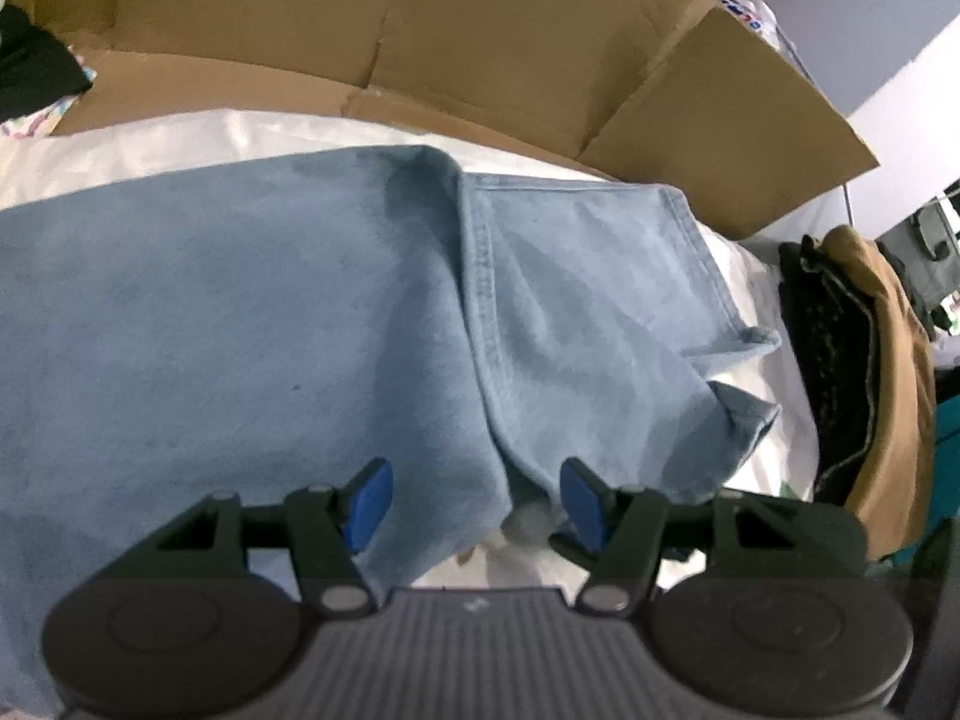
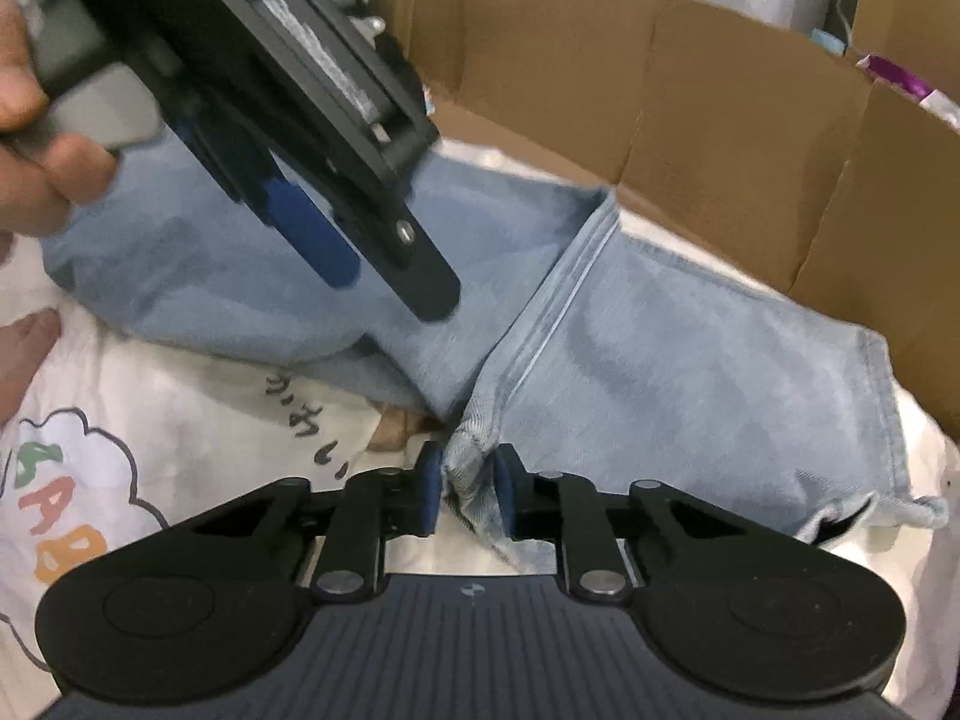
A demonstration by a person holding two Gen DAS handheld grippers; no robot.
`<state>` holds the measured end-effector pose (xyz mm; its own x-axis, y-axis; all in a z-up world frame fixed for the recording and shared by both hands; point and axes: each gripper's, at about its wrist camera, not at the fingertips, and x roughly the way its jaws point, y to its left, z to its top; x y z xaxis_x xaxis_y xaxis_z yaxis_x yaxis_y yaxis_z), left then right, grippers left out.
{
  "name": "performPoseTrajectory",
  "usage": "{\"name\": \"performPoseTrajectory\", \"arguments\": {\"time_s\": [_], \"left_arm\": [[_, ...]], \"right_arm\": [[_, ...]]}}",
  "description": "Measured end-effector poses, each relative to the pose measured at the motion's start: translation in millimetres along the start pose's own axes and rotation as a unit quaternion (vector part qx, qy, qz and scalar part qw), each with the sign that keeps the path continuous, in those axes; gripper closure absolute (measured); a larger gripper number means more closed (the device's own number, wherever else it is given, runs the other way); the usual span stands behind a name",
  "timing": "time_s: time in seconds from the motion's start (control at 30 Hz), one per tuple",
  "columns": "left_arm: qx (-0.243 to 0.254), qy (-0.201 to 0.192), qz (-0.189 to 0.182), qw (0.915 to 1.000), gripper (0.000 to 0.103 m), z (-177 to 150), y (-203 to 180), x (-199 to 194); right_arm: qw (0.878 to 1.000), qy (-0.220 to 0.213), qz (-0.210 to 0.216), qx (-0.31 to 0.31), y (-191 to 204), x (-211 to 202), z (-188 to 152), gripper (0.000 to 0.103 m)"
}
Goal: Fold clothes
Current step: 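Lower the right gripper to the jeans hem and grasp it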
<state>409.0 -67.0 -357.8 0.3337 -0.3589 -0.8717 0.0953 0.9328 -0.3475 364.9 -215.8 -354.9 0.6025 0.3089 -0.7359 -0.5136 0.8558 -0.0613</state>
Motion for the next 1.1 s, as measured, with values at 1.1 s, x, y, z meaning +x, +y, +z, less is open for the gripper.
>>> {"name": "performPoseTrajectory", "arguments": {"time_s": [1.1], "left_arm": [[-0.173,0.039,-0.093,0.9797,0.057,20,-8,40]], "right_arm": [[0.998,-0.061,-0.018,-0.005,-12,-43,2,0.093]]}}
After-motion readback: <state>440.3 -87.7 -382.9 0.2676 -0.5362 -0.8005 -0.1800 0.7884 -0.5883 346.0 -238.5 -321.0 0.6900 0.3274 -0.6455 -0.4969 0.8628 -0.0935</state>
